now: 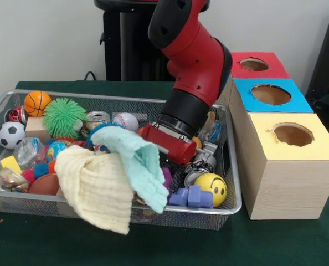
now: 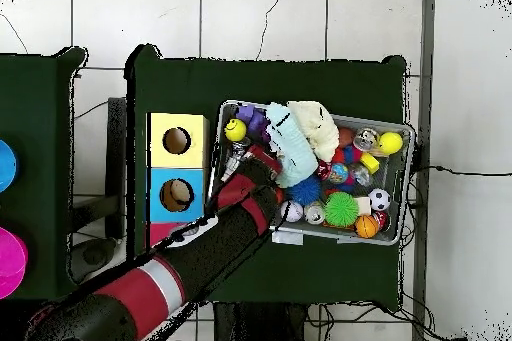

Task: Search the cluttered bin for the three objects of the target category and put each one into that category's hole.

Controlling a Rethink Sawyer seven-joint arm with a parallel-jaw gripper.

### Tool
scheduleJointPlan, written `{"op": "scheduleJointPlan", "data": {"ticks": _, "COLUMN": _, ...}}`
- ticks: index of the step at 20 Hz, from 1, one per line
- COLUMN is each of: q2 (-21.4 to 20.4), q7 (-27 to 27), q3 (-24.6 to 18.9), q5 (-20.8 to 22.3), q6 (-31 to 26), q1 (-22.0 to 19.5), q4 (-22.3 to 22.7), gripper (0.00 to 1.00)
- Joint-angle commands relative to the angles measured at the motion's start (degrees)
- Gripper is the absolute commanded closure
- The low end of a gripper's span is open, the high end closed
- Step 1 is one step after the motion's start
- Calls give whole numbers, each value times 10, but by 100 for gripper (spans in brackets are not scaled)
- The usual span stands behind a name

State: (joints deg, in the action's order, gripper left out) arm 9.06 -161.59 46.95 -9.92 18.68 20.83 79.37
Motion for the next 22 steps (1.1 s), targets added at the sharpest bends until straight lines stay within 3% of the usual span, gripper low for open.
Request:
{"op": "scheduleJointPlan", "data": {"ticks": 1, "q2": 32, "q7": 19, "q3": 88, "q5": -101, "q6": 92, "q1": -55, "q4": -65, "gripper": 0}}
{"op": "scheduleJointPlan", "data": {"ticks": 7, "q2": 13, "q7": 30, "q3": 74, "q5": -74, "q6": 84, "q1": -75, "q4": -78, "gripper": 0}}
{"op": "scheduleJointPlan", "data": {"ticks": 15, "q2": 9, "q7": 32, "q3": 86, "q5": -74, "q6": 76, "q1": -80, "q4": -72, "gripper": 0}}
{"op": "scheduleJointPlan", "data": {"ticks": 17, "q2": 37, "q7": 36, "q3": 132, "q5": -135, "q6": 69, "q1": -65, "q4": -53, "gripper": 0}}
{"op": "scheduleJointPlan", "data": {"ticks": 18, "q2": 77, "q7": 40, "q3": 187, "q5": -210, "q6": 62, "q1": -45, "q4": -30, "gripper": 0}}
{"op": "scheduleJointPlan", "data": {"ticks": 20, "q2": 104, "q7": 31, "q3": 228, "q5": -249, "q6": 18, "q1": -26, "q4": -5, "gripper": 0}}
{"op": "scheduleJointPlan", "data": {"ticks": 22, "q2": 94, "q7": 28, "q3": 240, "q5": -224, "q6": -46, "q1": -13, "q4": 7, "gripper": 0}}
